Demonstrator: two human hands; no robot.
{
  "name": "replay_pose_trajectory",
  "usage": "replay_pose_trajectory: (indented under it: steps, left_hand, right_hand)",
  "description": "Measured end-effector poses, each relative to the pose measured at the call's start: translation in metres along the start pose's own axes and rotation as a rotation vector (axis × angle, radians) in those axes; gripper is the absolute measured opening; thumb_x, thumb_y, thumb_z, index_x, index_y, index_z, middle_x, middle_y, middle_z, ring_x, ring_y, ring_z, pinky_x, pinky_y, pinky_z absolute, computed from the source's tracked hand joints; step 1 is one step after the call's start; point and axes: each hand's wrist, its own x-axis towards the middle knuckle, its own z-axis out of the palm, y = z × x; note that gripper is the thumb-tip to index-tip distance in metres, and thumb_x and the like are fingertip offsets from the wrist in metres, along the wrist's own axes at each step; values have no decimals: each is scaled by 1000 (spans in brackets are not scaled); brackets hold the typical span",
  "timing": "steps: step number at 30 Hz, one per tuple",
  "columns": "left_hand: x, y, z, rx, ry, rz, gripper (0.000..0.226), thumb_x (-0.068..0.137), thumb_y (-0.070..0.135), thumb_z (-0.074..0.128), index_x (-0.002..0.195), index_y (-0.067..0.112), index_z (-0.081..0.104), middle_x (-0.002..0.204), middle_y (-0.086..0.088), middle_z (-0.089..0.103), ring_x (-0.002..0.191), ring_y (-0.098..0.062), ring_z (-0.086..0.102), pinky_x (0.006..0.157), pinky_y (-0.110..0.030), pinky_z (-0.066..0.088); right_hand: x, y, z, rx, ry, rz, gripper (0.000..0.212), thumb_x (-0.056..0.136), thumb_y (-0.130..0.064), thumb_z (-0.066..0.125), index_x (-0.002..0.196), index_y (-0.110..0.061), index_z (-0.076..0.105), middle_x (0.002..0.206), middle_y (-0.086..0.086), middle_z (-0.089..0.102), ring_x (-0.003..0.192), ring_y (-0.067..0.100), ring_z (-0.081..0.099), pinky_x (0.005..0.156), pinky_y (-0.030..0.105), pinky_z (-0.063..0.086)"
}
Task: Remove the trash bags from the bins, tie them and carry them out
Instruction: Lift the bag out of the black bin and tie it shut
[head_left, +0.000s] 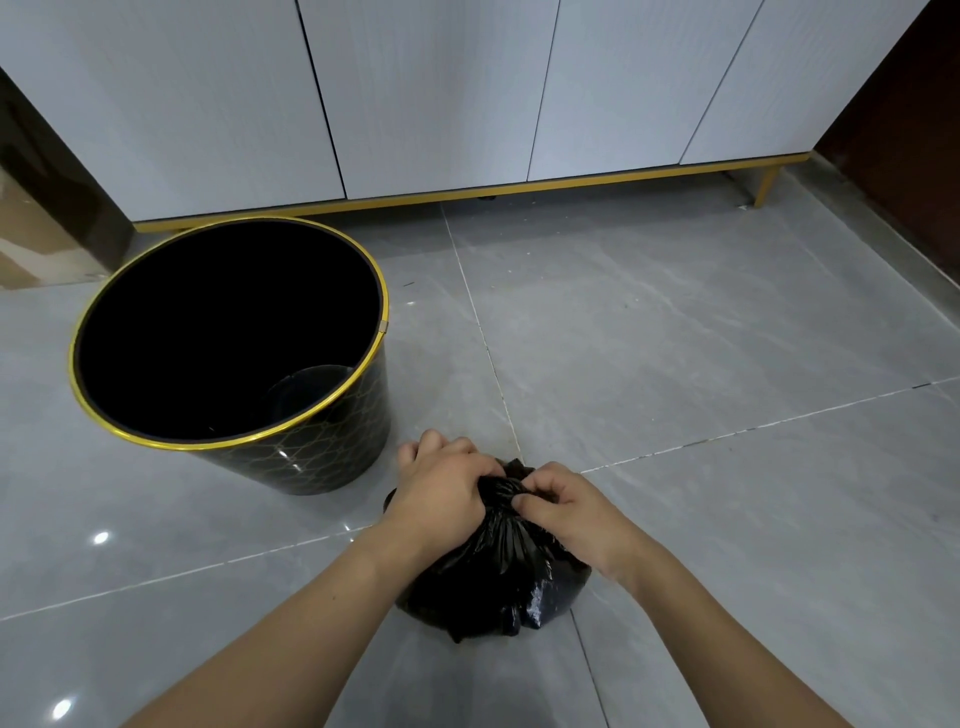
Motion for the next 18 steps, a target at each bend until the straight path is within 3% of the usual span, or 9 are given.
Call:
replay_pose_trajectory:
  steps: [3, 6, 8, 11, 14, 16, 18]
  left_hand:
    - [1, 1, 1, 28, -41, -26, 38, 85, 21, 43, 104, 39, 69, 102, 16, 58, 94, -14, 31, 75, -30, 10]
    - [1, 5, 2, 38, -86, -71, 39, 84, 17, 42, 104, 37, 69, 105, 15, 58, 100, -18, 34, 77, -33, 13]
    - [1, 8, 2, 42, -110, -116, 40, 83, 16, 41, 105, 37, 68, 107, 14, 57, 103, -20, 35, 76, -34, 12]
    - [4, 11, 1, 40, -114, -165, 40, 82, 15, 41, 103, 37, 66, 107, 14, 58, 105, -21, 36, 71, -35, 11]
    - [3, 10, 1, -2, -67, -170, 36, 82, 11, 41, 100, 35, 60, 102, 13, 60, 103, -19, 38, 71, -34, 11]
    - [1, 7, 2, -82, -26, -175, 30, 80, 10, 40, 94, 35, 49, 91, 11, 60, 99, -20, 38, 71, -32, 12]
    - [0, 7, 3, -157, 11, -178, 26, 82, 12, 38, 89, 36, 39, 81, 9, 54, 95, -21, 38, 71, -30, 14]
  right_hand:
    - [-1, 3, 0, -269, 55, -65, 13, 79, -24, 69, 74, -33, 62, 94, -12, 53, 77, -2, 57, 73, 14, 45]
    - [-3, 6, 1, -542, 130, -198, 17, 77, -31, 62, 93, -34, 56, 94, -19, 50, 83, 0, 56, 72, 21, 49]
    - [-4, 7, 4, -641, 171, -299, 27, 78, -30, 56, 103, -37, 52, 97, -22, 50, 82, 3, 56, 66, 23, 49]
    - [-6, 9, 6, -727, 194, -364, 23, 82, -30, 50, 104, -35, 59, 104, -19, 51, 73, 7, 55, 58, 23, 46]
    - [-2, 8, 9, -425, 178, -166, 12, 85, -24, 58, 90, -23, 69, 98, -14, 53, 76, 7, 57, 68, 24, 47]
    - [0, 1, 8, -16, 81, 66, 10, 84, -17, 61, 77, -16, 67, 94, -2, 58, 79, 16, 58, 74, 25, 45]
    - [-2, -3, 5, 407, -55, 222, 11, 85, -12, 58, 84, -10, 69, 90, 13, 64, 81, 26, 60, 74, 32, 47]
